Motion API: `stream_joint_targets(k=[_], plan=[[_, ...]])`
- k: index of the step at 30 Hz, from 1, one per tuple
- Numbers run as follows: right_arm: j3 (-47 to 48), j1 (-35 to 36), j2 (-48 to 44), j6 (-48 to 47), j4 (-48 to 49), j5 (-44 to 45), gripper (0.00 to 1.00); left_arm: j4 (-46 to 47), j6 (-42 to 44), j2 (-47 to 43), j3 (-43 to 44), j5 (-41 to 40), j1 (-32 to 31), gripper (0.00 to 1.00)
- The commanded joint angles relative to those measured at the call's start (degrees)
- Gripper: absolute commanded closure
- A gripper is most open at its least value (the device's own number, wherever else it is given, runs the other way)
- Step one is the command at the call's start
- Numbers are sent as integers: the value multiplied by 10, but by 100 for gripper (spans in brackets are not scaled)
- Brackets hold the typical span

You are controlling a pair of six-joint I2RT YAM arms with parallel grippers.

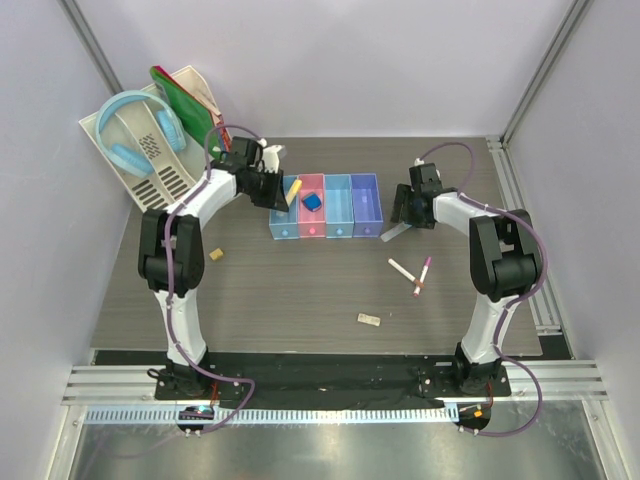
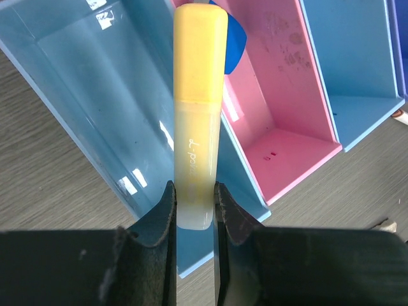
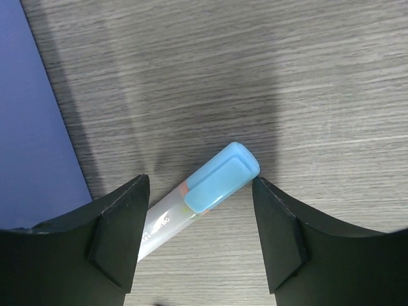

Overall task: Sort the stationery into containers
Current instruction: Place the stationery in the storage box, then pick up the stationery from the center of the board.

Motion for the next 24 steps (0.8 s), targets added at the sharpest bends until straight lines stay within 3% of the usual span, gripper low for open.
stream_joint_targets(k=[1,6,7,10,24], plan=[[2,0,3,18,23,-3,31,-10,3,4,21,5,-1,78],[-1,0,12,19,27,1,37,-17,5,6,29,19,-1,63],[-1,2,15,19,27,2,37,-21,5,6,33,21,-1,56],[1,7,21,18,29,4,41,-24,5,4,36,32,-2,50],[15,15,59,12,24,1,65,-67,34,-88,50,78,0,47]])
